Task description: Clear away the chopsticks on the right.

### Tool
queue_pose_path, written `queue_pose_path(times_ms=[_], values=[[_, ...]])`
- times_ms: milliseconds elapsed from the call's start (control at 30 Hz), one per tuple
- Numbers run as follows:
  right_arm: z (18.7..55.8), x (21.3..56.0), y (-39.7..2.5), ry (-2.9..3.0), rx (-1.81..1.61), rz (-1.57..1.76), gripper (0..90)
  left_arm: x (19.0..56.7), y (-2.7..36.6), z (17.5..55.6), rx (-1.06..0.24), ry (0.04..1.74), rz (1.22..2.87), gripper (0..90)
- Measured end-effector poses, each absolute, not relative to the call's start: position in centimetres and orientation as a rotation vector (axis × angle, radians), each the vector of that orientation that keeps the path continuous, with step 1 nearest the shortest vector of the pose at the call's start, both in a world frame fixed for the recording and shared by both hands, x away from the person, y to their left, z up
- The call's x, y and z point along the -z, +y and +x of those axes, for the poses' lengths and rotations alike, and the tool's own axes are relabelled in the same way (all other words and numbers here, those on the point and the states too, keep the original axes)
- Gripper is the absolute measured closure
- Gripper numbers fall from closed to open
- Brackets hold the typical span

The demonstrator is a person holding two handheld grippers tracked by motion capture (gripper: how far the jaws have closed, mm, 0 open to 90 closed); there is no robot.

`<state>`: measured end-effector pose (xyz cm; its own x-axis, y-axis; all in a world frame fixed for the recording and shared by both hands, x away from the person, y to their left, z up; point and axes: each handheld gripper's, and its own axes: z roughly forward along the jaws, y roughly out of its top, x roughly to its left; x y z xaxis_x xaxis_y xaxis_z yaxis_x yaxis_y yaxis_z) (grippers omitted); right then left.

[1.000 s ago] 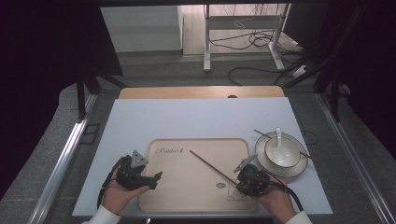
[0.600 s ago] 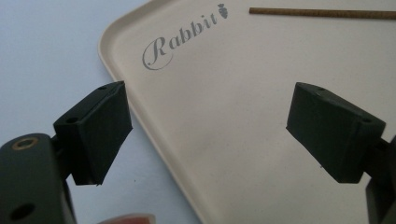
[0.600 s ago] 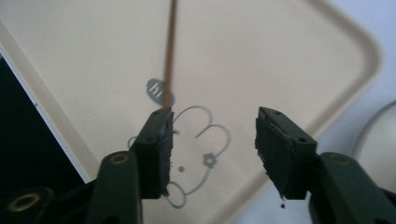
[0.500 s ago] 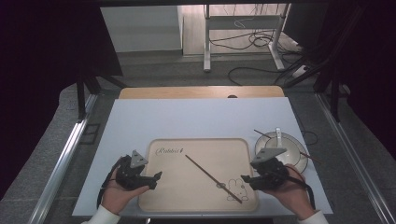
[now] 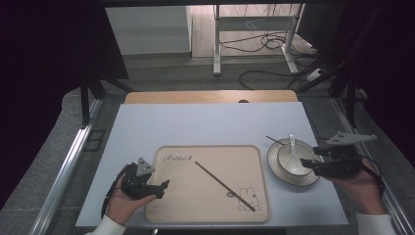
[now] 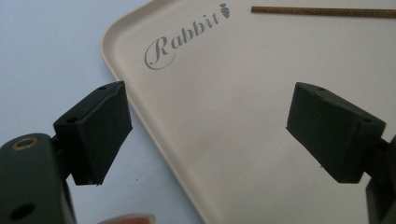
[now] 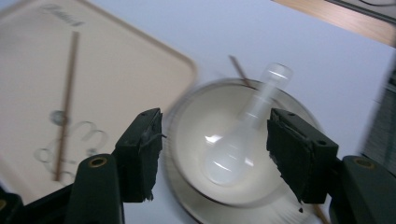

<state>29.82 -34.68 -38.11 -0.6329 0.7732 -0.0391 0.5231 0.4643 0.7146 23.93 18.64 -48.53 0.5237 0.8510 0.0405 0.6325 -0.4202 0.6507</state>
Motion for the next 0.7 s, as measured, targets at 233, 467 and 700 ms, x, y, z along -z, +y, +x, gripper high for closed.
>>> queue_pose_path(times_ms=[233, 467, 700], values=[[31.2, 38.6, -39.5, 2.332, -0.84, 1.161, 36.9, 48.5, 18.6, 23.9, -0.497, 1.205, 2.187, 13.9], [33.2, 41.1, -42.7, 2.378, -0.681, 1.234, 41.4, 48.6, 18.6, 24.0, -0.497, 1.208, 2.187, 13.9], [34.9, 44.0, -42.8, 2.5, -0.504, 1.204, 51.0, 48.6, 18.7, 23.9, -0.499, 1.209, 2.192, 13.9]])
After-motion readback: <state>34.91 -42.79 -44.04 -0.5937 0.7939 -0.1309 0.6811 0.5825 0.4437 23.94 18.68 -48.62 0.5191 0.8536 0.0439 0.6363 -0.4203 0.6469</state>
